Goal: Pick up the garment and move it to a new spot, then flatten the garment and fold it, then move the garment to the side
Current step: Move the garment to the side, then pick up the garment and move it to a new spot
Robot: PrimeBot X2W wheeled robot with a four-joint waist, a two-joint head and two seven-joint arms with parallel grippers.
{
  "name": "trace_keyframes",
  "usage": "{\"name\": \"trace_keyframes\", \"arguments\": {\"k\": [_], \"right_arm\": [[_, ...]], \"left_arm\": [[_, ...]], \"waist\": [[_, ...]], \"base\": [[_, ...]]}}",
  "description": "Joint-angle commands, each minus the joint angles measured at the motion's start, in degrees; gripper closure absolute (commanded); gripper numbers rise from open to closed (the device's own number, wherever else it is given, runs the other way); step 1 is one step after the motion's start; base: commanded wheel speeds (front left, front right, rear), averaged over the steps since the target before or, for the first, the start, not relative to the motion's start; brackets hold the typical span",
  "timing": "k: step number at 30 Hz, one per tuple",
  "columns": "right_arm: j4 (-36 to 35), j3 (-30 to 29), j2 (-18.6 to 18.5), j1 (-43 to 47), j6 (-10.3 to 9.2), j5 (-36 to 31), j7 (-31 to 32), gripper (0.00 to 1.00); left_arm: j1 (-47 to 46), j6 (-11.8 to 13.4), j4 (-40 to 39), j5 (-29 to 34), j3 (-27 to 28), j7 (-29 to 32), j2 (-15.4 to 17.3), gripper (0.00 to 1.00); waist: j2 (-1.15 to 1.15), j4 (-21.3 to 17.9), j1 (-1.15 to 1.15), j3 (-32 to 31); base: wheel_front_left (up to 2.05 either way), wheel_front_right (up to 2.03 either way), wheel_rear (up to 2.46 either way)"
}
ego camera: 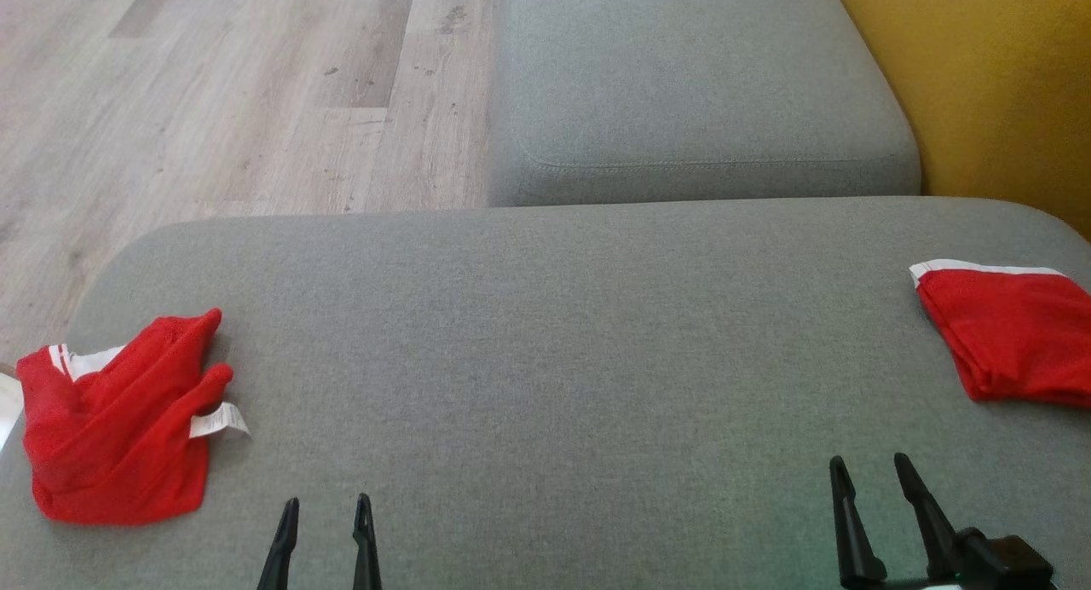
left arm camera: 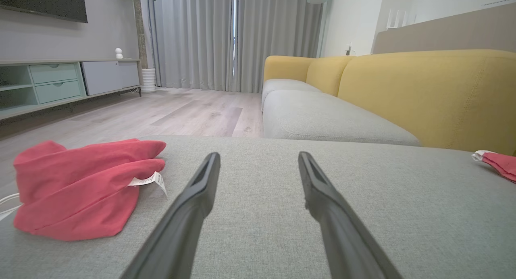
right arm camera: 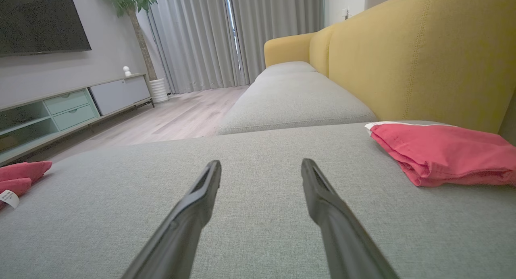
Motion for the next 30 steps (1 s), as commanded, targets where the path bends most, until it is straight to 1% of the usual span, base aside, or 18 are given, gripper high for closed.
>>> {"name": "trace_keyframes", "arguments": {"k": [1, 12, 16, 19, 23, 24, 30], "right_arm": [[-1.9, 1.19, -0.46, -2.09, 0.39, -0.63, -0.77, 0.0], [-1.22, 1.01, -0.36, -1.93, 0.39, -1.2, -0.77, 0.0], [-1.19, 0.79, -0.35, -1.46, 0.39, -1.28, -0.77, 0.0], [-1.45, 0.89, -0.35, -0.81, 0.39, -1.24, -0.77, 0.0], [-1.67, 1.88, -0.33, -0.64, 0.39, -1.09, -0.77, 0.0], [-1.67, 1.88, -0.33, -0.64, 0.39, -1.09, -0.77, 0.0], [-1.68, 2.34, -0.29, -1.52, 0.39, -0.82, -0.77, 0.0]], "left_arm": [[-2.3, -0.05, -1.69, 0.59, 1.81, -0.31, -0.39, 0.0], [-2.27, -0.15, -1.34, 0.64, 1.91, -0.31, -0.39, 0.0], [-2.24, -0.31, -1.12, 0.74, 1.89, -0.31, -0.39, 0.0], [-2.5, -0.56, -1.1, 1.17, 2.01, -0.31, -0.39, 0.0], [-2.78, -1.27, -1.27, 2.34, 2.65, -0.31, -0.39, 0.0], [-2.78, -1.27, -1.27, 2.34, 2.65, -0.31, -0.39, 0.0], [-2.74, -2.4, -3.1, 3.03, 5.2, -0.31, -0.38, 0.0]], "waist": [[0.0, -0.04, 0.01, 0.03], [0.0, -0.43, 0.01, -0.18], [0.0, 0.26, 0.01, -0.28], [0.0, 2.33, 0.01, -0.17], [0.0, 6.74, 0.01, 0.48], [0.0, 6.74, 0.01, 0.48], [0.0, 14.44, 0.01, 1.75]], "base": [[0.0, 0.0, 0.0], [0.0, 0.0, 0.0], [0.0, 0.0, 0.0], [0.0, 0.0, 0.0], [0.0, 0.0, 0.0], [0.0, 0.0, 0.0], [0.0, 0.0, 0.0]]}}
